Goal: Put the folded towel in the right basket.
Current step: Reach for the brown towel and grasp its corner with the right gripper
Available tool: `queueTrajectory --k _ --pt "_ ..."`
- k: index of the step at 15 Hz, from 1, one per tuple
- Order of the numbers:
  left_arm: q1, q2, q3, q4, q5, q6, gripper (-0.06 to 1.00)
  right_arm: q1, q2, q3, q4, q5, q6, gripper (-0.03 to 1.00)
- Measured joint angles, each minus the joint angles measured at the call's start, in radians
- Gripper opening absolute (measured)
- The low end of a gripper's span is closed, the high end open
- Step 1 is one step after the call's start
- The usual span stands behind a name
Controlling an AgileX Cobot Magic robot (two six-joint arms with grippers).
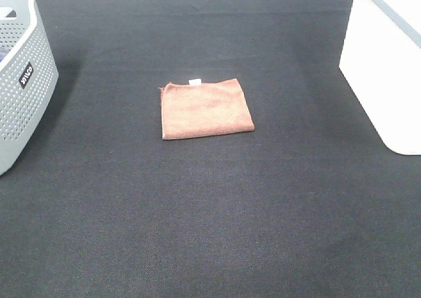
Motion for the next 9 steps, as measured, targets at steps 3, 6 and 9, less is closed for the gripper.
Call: queueTrajectory --k 3,6,9 --pt "0.0 0.0 0.0 0.0 0.0 0.0 0.87 0.0 0.272 -0.125 0.054 -0.04 -0.023 0.6" --pt "0.0 0.0 0.0 0.0 0.0 0.0 0.87 0.0 0.568 -0.311 0.141 -0.043 -0.14 0.6" --pt "0.0 0.0 0.0 0.0 0.0 0.0 0.87 0.0 0.756 -0.457 0.244 -0.02 -0.241 0.6"
